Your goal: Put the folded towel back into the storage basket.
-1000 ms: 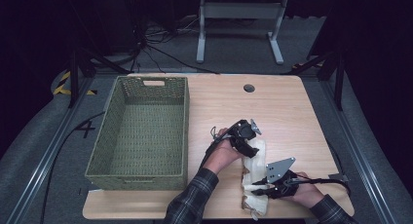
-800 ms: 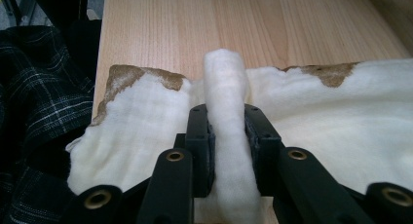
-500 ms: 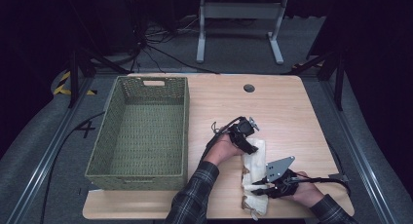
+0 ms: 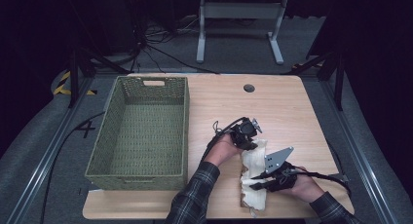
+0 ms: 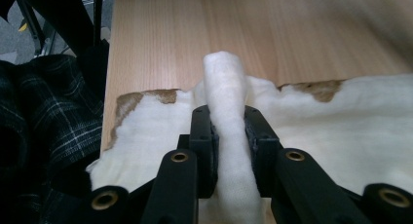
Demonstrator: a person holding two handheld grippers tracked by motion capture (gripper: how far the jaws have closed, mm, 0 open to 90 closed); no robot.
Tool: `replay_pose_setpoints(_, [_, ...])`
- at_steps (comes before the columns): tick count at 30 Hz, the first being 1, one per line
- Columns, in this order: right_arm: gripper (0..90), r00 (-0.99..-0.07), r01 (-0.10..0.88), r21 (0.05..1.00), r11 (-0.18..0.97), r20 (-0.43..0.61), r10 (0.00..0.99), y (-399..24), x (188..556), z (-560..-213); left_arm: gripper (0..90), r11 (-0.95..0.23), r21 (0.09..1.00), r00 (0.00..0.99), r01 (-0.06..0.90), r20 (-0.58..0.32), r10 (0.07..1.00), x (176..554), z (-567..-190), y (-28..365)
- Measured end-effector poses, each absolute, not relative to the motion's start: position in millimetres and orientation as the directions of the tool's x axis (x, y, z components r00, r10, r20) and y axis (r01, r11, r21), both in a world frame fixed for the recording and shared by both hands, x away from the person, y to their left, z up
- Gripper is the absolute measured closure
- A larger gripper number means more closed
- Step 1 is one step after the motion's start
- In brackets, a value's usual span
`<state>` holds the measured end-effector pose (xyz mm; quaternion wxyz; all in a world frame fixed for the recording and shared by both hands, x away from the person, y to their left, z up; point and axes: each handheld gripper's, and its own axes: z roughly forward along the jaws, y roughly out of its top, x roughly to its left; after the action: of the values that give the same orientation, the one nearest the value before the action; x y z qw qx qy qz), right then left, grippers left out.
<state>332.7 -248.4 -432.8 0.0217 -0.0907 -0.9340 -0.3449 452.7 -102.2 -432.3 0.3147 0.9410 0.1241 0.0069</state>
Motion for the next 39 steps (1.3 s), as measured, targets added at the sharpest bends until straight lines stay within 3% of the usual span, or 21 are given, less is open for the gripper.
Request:
replay_pose_setpoints(23, [77.8,-0.989,0.125,0.722,0.68,0.035,0.145,-226.9,362.1,-340.6,80.9,-0.762,0.617,0.946,0.199,0.083,0.314,443.6,-316.1,-69.2])
replay_pose_setpoints(39, [77.9,-0.995,0.066,0.756,0.651,0.004,0.097,-171.8,378.9,-293.2,81.0,-0.734,0.651,0.925,0.193,0.13,0.358,447.7,-270.4,-3.0])
